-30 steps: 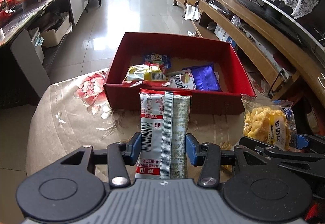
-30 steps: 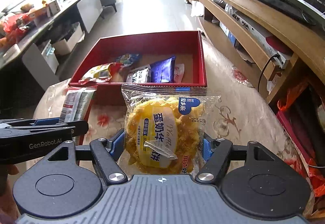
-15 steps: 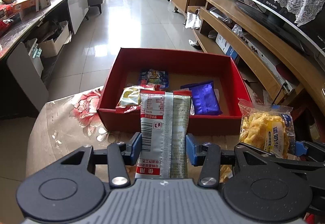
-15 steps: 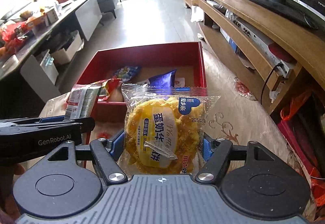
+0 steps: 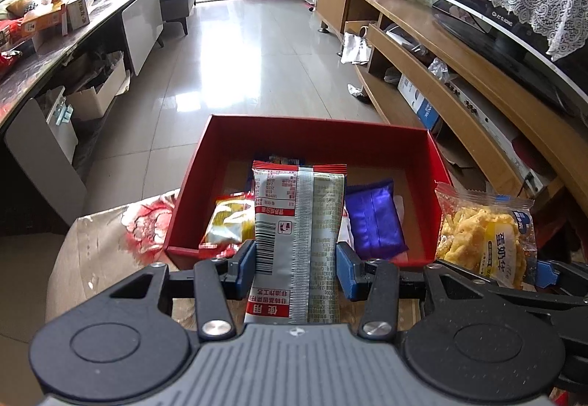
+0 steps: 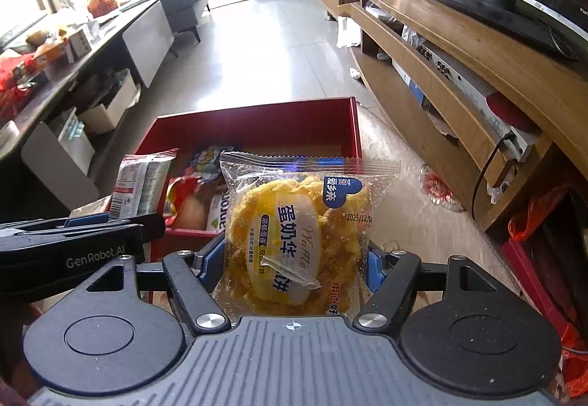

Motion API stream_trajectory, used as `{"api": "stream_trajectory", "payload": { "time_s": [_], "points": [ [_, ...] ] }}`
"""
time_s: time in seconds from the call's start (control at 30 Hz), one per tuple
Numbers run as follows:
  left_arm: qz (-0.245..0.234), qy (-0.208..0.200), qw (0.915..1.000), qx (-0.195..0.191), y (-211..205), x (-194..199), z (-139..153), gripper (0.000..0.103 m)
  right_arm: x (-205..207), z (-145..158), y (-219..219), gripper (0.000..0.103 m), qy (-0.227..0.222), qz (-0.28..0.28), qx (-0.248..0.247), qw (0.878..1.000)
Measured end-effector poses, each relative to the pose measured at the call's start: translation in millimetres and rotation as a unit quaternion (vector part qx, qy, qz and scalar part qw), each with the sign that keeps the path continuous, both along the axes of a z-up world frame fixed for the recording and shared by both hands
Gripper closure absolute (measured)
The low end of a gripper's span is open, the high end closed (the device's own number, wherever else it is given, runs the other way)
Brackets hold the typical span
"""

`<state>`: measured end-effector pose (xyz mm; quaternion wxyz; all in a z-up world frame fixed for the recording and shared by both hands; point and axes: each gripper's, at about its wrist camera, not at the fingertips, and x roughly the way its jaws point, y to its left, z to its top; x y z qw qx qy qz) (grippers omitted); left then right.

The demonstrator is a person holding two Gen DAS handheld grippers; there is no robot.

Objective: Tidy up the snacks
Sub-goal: 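Lower the strip packet and waffle packet into the red box with both tools, then open both tools to release the packets inside the box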

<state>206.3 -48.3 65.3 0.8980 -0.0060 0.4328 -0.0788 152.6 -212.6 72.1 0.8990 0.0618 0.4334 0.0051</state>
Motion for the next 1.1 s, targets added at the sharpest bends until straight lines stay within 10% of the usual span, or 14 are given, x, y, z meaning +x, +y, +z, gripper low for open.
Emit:
{"api": "stream_trajectory", "payload": {
  "time_s": [1.1],
  "points": [
    [0.029, 0.000, 0.9992, 0.028, -12, 75, -40, 0.060, 73, -43, 3, 0.028, -0.013, -0.010, -0.005, 1.000]
  ]
}}
